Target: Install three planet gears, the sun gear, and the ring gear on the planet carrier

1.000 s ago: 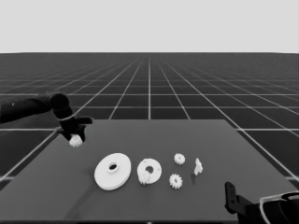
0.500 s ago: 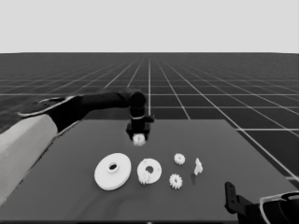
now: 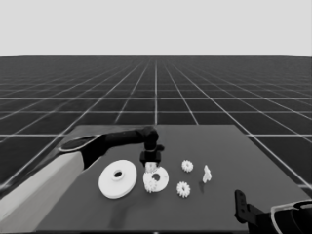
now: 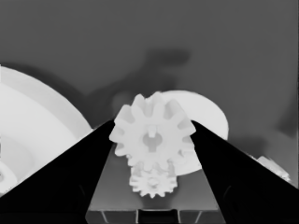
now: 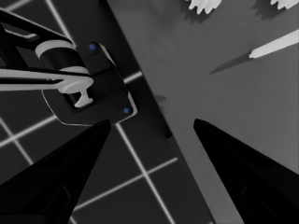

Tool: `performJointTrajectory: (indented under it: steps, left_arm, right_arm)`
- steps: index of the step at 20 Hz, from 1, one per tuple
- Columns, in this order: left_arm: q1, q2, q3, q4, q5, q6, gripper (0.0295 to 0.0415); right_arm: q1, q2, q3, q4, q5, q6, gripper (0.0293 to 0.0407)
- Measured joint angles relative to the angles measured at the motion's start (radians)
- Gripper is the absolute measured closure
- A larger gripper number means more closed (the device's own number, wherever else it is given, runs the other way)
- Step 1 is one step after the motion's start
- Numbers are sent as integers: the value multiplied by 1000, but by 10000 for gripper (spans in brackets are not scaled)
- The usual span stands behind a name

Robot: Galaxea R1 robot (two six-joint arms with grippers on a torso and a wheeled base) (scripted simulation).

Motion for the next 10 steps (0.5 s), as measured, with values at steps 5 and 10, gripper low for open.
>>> performJointTrajectory:
  steps: [5, 10]
  left_arm:
    - [18, 11, -32, 16, -15, 17, 398]
    - [20, 12, -35, 17, -16, 18, 326]
  right_arm:
    - [0, 0, 0, 0, 0, 0, 315]
    - [0, 0, 0, 0, 0, 0, 315]
